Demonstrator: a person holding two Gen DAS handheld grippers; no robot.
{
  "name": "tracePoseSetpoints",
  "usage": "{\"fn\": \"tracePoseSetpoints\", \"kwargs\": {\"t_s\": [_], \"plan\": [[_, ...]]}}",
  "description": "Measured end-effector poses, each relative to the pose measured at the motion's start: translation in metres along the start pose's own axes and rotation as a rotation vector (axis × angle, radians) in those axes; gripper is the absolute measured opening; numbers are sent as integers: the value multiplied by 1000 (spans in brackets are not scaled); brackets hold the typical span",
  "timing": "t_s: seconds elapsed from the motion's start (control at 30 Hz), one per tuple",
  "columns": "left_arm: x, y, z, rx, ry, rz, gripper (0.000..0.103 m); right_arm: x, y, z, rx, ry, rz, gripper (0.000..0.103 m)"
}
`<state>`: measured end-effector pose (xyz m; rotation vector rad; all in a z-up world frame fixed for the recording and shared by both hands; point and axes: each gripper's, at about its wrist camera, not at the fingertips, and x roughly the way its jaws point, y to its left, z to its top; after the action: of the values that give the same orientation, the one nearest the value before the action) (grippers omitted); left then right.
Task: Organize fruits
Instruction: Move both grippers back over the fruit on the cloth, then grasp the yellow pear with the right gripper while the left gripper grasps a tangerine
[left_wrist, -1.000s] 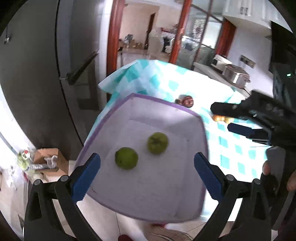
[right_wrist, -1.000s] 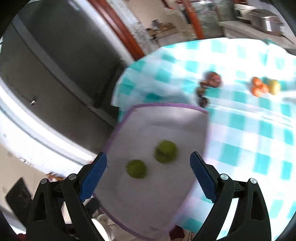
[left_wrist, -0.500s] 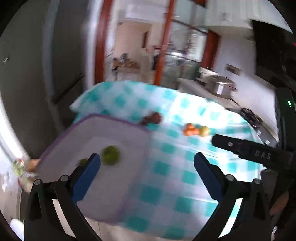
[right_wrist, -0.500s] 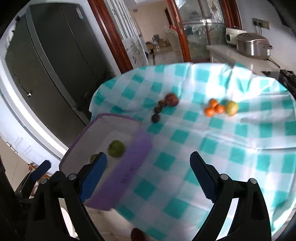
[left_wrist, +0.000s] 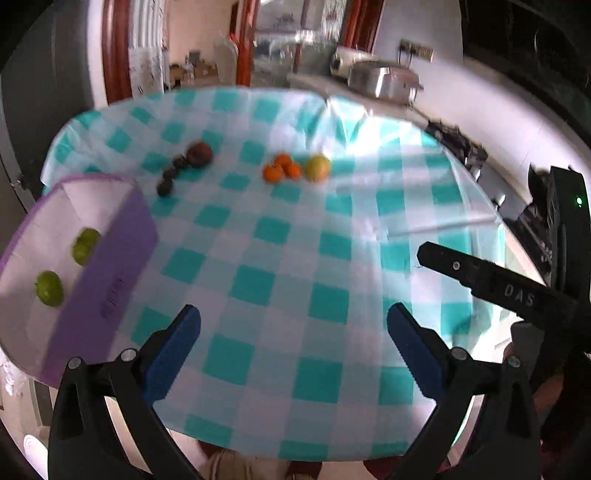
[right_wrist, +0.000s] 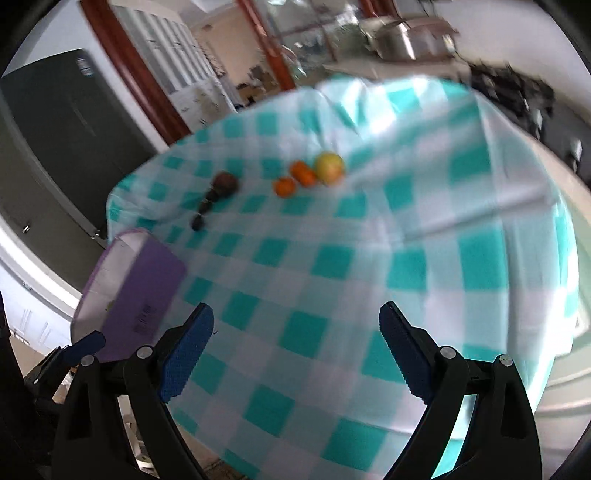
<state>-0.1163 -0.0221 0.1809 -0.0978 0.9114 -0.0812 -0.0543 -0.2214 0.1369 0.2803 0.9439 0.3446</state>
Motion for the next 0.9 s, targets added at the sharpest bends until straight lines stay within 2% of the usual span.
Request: {"fn": "tracePoseSetpoints", "kwargs": {"t_s": [0.17, 0.33, 0.53, 0.57, 0.63, 0.8, 0.9], "plan": [[38, -11, 3, 29, 67, -7, 101, 17, -31, -8, 42, 57, -36, 89], [85, -10, 26, 20, 98, -28, 101, 42, -40, 9, 15, 68, -93, 88], [160, 16, 81, 45, 94, 33, 99, 94, -29, 76, 6, 38, -128, 81], [173, 23, 92, 40, 88, 23, 97, 106, -27, 90, 11, 30, -122, 79], [208, 39, 120, 33, 87, -10, 85, 139, -22, 122, 19, 17, -130, 78], [278, 59, 168, 27, 77, -33, 75, 218, -21, 177, 54, 29, -159, 73], [310, 63, 188, 21, 62, -40, 74, 258, -28, 195, 102, 44, -166, 72]]}}
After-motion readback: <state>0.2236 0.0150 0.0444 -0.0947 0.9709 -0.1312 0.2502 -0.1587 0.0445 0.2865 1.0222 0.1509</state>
